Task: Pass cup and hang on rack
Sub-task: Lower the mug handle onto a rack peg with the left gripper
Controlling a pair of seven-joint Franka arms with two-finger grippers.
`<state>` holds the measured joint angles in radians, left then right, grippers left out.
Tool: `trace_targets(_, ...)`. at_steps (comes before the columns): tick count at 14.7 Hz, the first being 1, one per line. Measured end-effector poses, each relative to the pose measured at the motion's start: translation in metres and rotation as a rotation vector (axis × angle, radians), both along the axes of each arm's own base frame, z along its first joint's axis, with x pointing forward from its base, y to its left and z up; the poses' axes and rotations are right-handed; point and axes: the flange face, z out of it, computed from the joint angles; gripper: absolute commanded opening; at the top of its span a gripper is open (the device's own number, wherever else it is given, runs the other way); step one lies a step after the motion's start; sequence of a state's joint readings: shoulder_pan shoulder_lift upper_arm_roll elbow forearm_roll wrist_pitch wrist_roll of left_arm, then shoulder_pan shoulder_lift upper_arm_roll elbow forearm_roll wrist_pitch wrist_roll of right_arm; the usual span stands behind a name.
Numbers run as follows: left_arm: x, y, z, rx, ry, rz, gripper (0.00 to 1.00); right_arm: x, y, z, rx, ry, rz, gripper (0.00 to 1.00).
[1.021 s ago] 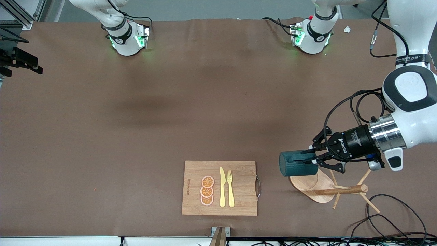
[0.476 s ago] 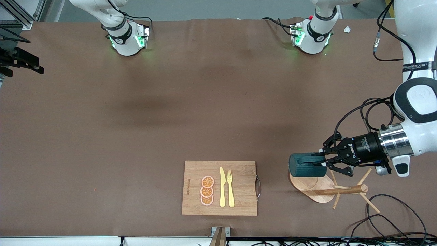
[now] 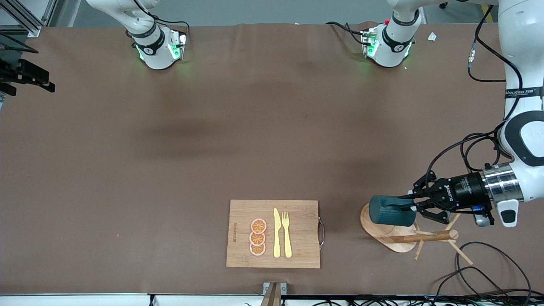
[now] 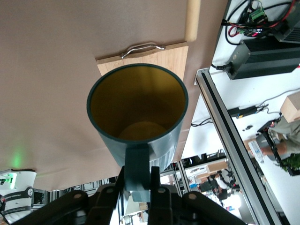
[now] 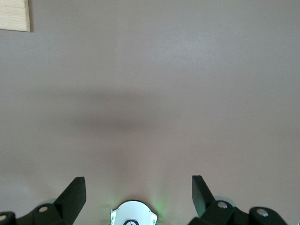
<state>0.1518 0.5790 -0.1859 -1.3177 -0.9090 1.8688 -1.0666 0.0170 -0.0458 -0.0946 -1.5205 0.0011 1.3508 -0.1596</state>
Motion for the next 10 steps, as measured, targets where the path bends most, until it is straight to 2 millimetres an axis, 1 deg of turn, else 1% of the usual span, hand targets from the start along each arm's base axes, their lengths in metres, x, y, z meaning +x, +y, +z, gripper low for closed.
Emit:
trace_targets(4,0.001,0.015,-0.007,-0.012,-0.028,-0.018,0.0,0.0,0.0,0.0,0.0,0.001,-0.002,1.0)
trace_targets(6,0.001,0.018,-0.009,-0.012,-0.032,-0.02,0.0,0.0,0.0,0.0,-0.001,0.002,-0.011,1.0)
trace_targets(10,0.003,0.021,-0.019,-0.012,-0.048,-0.035,0.0,0.0,0.001,0.0,-0.004,0.002,-0.034,1.0)
